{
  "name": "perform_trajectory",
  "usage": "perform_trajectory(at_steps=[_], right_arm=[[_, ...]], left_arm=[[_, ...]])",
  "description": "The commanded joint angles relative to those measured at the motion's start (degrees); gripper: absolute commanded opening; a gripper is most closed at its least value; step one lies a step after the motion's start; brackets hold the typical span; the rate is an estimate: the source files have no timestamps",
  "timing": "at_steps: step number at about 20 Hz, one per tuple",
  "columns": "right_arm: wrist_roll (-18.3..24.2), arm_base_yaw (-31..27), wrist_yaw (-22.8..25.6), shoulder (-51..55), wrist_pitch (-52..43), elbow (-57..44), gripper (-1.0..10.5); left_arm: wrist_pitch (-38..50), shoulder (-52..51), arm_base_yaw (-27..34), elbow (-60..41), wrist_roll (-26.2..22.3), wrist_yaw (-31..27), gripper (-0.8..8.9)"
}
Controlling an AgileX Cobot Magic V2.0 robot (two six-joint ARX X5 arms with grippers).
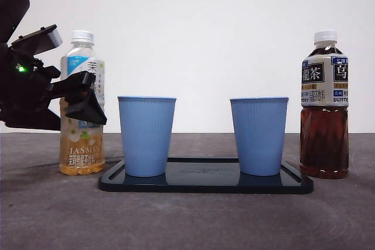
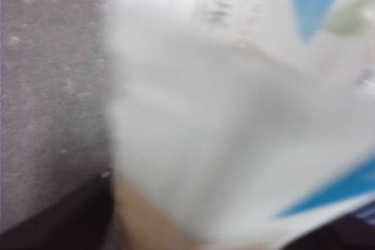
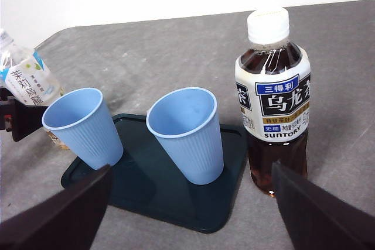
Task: Pour the drink into the cup
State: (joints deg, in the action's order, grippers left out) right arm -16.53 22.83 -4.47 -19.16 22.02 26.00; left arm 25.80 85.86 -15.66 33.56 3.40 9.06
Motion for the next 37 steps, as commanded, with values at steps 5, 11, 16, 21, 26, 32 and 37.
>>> perform_trajectory(at_steps=[5,11,16,21,26,32,37], right_arm=[[0.9,0.3,0.0,0.0,-0.1,0.8,4.3],[1.9,0.3,0.0,0.0,0.6,0.8,4.3],[2.0,0.3,0.0,-0.1,0.7,0.8,4.3],[2.3,0.3,0.0,-0.1,0.7,0.8,4.3],[2.4,0.3,0.0,0.0,0.7,0.8,4.3],[2.4,0.3,-0.1,0.0,0.8,0.8,4.3],[2.7,0.3,-0.1,-0.1,0.8,0.8,4.3]], left_arm=[[0.9,0.8,-0.1,0.0,-1.4,-0.3,2.39],[-4.5,-3.0,-0.1,1.3,-5.2,-0.5,2.34],[-17.9,-8.5,-0.2,6.3,-11.8,-3.8,2.34],[-34.1,-12.9,-0.4,13.7,-20.3,-8.6,2.33],[-49.6,-15.1,-1.5,21.9,-31.2,-15.9,2.14],[-59.8,-15.1,-4.7,29.5,-41.0,-25.3,2.15],[-61.8,-14.8,-8.2,32.4,-47.0,-33.0,2.15]])
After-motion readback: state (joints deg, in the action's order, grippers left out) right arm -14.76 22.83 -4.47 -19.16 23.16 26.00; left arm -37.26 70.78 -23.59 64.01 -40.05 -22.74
